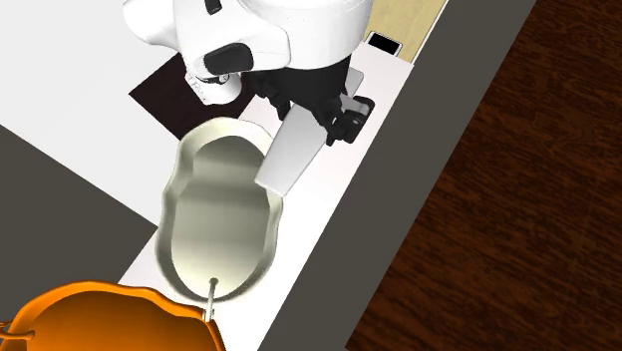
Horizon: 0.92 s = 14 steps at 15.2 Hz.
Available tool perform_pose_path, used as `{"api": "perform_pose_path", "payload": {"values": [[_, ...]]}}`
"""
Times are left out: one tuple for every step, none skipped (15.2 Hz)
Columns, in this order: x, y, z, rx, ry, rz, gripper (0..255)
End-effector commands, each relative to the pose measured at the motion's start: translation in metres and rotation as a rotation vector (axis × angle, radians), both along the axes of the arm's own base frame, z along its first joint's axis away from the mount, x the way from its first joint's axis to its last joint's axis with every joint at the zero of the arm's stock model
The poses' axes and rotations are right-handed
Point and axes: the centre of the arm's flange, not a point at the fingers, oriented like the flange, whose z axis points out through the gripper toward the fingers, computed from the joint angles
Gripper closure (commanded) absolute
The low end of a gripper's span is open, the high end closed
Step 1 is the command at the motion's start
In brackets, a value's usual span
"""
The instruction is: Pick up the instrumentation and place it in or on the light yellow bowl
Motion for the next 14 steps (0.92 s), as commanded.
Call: {"api": "perform_pose_path", "payload": {"values": [[0.0, 0.001, 0.012, 0.0, 0.0, 0.0, 255], [0.0, 0.001, 0.017, 0.0, 0.0, 0.0, 255], [0.0, 0.001, 0.022, 0.0, 0.0, 0.0, 255], [0.0, 0.001, 0.027, 0.0, 0.0, 0.0, 255], [0.0, 0.001, 0.033, 0.0, 0.0, 0.0, 255], [0.0, 0.001, 0.038, 0.0, 0.0, 0.0, 255], [0.0, 0.001, 0.04, 0.0, 0.0, 0.0, 255], [-0.003, -0.012, 0.04, 0.0, 0.0, 0.0, 255], [-0.005, -0.025, 0.041, 0.0, 0.0, 0.0, 255], [-0.008, -0.038, 0.041, 0.0, 0.0, 0.0, 255], [-0.01, -0.051, 0.041, 0.0, 0.0, 0.0, 255], [-0.013, -0.064, 0.041, 0.0, 0.0, 0.0, 255], [-0.015, -0.076, 0.041, 0.0, 0.0, 0.0, 255], [-0.018, -0.089, 0.042, 0.0, 0.0, 0.0, 255]]}}
